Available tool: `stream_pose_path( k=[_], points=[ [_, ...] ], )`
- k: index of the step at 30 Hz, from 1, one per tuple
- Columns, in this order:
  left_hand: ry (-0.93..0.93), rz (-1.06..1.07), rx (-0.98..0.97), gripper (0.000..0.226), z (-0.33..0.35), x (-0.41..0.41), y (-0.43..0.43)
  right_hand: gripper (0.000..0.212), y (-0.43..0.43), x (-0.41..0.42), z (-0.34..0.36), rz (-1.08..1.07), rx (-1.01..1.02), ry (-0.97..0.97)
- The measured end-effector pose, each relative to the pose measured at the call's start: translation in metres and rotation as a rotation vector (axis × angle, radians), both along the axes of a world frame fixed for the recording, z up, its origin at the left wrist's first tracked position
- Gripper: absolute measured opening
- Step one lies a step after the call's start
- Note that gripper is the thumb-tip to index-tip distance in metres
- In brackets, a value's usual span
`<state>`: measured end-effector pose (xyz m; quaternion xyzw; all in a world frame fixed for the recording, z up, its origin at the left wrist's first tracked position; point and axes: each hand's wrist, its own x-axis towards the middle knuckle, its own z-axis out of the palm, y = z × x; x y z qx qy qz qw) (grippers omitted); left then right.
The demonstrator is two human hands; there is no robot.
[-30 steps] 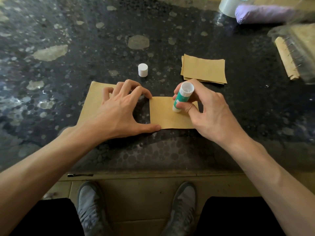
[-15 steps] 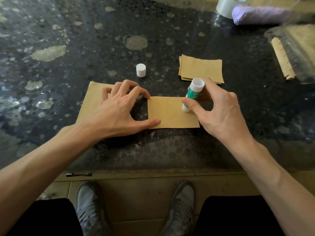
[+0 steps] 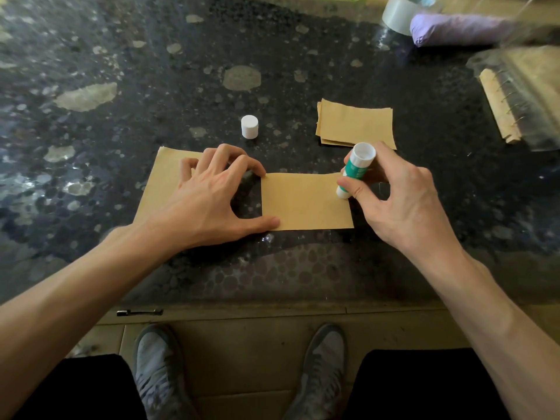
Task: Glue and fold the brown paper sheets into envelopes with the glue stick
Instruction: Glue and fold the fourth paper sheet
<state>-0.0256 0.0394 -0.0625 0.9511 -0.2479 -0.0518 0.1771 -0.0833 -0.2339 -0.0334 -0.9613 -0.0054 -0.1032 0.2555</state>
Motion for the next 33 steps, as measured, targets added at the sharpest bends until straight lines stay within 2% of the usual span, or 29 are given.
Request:
stream_pose_path(
  k=[7,13,20,26,33],
  points=[
    [-0.016,0.0,-0.001,0.084,-0.002,0.0,0.0,0.038,-0.004,0.0,0.002,0.018,0.027,-0.004],
    [-0.011,-0.002,0.004,0.086,-0.001,0.001,0.0,0.04,-0.009,-0.001,0.002,-0.055,0.292,-0.147],
    [-0.027,0.01,-0.008,0.086,-0.001,-0.001,-0.001,0.036,-0.004,0.004,-0.002,-0.017,0.422,-0.292],
    [-0.047,0.009,-0.03,0.083,-0.003,-0.002,-0.001,0.04,0.021,0.001,-0.003,0.094,0.502,-0.151],
    [-0.06,0.008,-0.031,0.082,-0.004,-0.002,-0.001,0.037,0.041,0.012,-0.014,0.171,0.428,-0.01]
  ],
)
